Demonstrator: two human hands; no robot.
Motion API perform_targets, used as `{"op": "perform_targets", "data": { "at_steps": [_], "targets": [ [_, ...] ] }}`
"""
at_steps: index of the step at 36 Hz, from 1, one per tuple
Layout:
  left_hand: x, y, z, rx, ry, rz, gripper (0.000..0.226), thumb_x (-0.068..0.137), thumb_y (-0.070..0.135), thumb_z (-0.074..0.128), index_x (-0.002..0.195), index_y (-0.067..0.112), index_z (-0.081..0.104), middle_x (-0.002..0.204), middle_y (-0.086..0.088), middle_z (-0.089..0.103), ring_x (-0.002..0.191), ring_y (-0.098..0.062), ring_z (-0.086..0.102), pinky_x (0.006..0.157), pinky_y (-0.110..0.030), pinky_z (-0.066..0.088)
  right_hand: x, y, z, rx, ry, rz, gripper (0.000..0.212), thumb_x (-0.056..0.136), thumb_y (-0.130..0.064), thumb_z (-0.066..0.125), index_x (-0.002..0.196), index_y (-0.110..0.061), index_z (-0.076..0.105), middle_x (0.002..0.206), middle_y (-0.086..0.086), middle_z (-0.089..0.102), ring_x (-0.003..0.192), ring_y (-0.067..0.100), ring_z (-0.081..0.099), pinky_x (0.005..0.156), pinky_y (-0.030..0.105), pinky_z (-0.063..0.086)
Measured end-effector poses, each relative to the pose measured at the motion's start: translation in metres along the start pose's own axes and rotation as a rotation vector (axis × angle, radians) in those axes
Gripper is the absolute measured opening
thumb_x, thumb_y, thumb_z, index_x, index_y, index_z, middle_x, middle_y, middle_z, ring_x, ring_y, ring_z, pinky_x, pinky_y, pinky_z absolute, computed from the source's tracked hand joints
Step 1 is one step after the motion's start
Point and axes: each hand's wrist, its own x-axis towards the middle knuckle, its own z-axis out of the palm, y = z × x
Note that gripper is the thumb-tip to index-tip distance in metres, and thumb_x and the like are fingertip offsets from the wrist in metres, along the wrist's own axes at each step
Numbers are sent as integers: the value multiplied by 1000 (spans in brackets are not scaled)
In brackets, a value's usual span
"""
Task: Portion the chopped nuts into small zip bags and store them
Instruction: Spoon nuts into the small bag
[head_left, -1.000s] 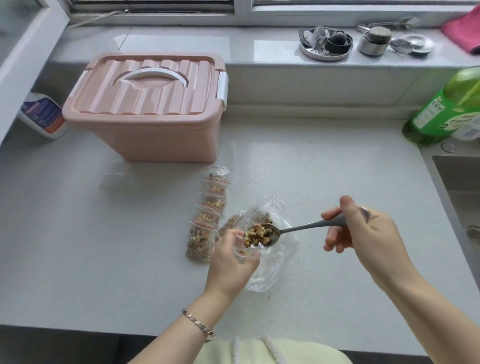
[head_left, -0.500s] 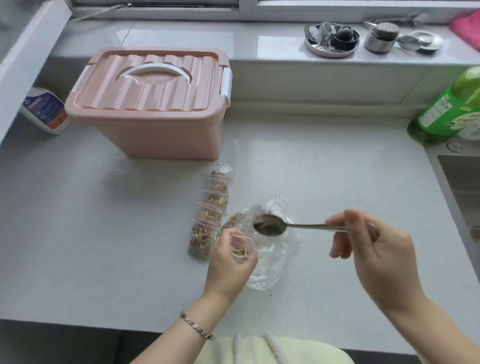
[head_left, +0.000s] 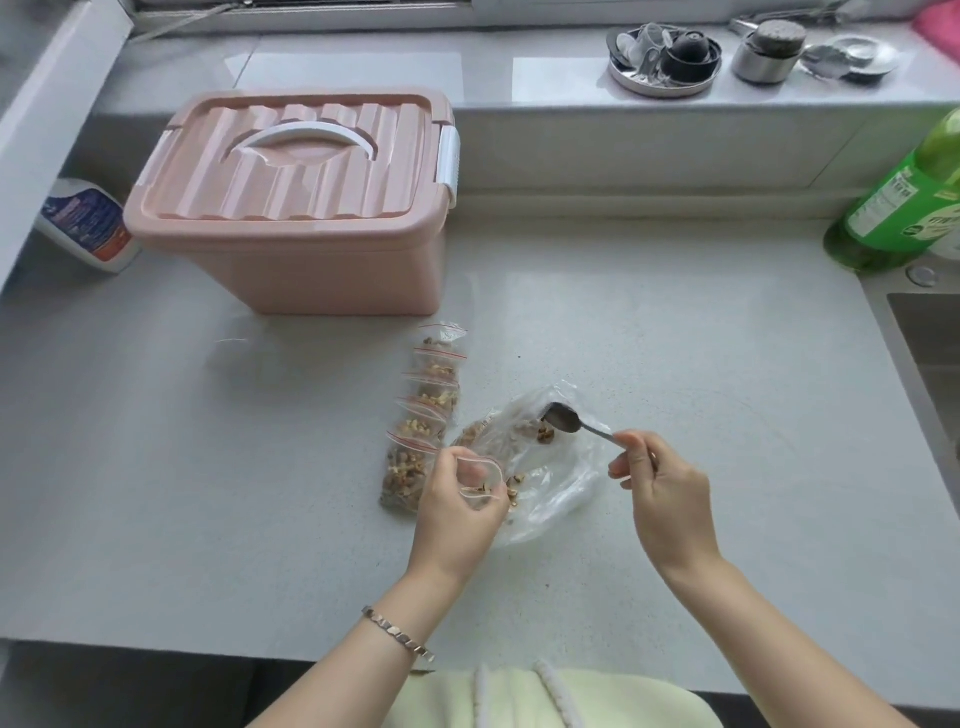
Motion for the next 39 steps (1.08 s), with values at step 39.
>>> {"op": "perform_targets", "data": {
  "at_steps": [39],
  "targets": [
    [-10,25,-5,-26,-40,77,29,80,7,68,88,27,49,89,8,60,86,3,55,70,-9,45,3,31,-60,540,-148,638,39,98,-36,35,89,-8,60,50,0,60,49,10,63,46,14,49]
  ]
}}
